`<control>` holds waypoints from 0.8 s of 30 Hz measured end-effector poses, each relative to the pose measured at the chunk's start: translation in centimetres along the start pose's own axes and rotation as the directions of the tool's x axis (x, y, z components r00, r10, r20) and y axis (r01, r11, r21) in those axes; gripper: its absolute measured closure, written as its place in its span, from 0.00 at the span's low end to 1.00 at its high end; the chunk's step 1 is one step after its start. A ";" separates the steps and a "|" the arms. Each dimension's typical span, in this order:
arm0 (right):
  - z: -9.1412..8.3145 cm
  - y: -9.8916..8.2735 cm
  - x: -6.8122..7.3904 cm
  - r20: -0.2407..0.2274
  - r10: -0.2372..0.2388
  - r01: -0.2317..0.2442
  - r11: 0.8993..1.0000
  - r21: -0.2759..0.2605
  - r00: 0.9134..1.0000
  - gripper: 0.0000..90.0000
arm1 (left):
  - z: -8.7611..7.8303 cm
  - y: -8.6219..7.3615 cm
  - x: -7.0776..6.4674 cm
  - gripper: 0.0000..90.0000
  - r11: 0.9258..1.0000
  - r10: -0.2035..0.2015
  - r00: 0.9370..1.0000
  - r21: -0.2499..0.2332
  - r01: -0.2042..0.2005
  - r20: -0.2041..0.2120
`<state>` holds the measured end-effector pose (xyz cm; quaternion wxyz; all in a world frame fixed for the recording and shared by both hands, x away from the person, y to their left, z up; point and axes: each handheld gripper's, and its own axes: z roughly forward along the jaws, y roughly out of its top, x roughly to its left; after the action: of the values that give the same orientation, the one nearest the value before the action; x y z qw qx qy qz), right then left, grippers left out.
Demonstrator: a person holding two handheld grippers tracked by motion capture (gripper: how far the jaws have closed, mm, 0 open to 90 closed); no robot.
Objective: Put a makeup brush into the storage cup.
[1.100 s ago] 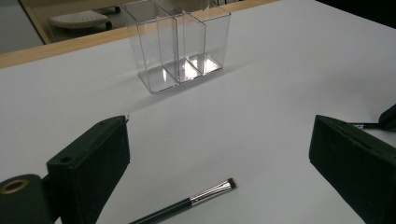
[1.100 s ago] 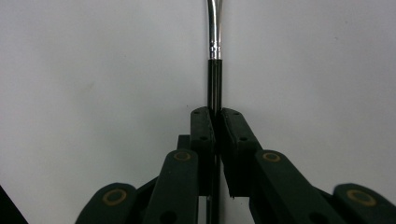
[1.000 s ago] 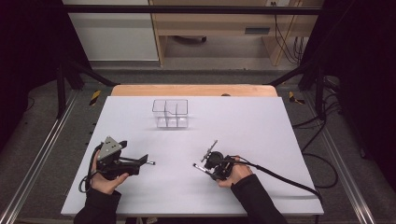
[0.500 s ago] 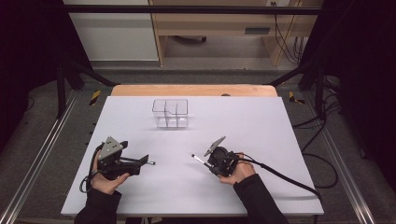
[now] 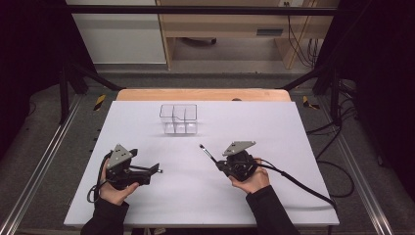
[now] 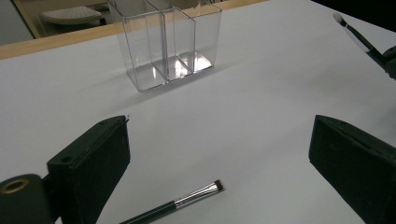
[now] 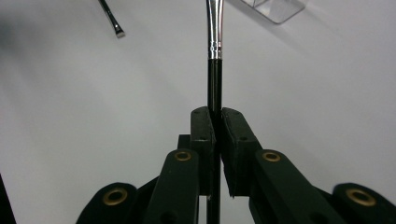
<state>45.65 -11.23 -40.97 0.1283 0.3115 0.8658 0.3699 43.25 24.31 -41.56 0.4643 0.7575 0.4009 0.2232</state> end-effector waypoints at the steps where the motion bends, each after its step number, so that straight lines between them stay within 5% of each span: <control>1: -0.1 -0.1 0.0 0.002 0.002 -0.002 1.000 -0.016 1.000 0.94 | 0.0 0.0 -0.1 0.05 1.000 -0.002 1.000 -0.001 0.002 0.003; 24: -0.2 -0.5 0.7 -0.056 0.026 -0.037 0.977 -0.208 0.998 0.94 | 0.8 0.7 -2.2 0.06 0.996 -0.053 0.996 -0.062 0.058 0.076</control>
<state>44.73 -11.17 -41.20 0.1314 0.3001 0.8201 0.4691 42.83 21.96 -41.25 0.5092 0.7385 0.3969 0.1945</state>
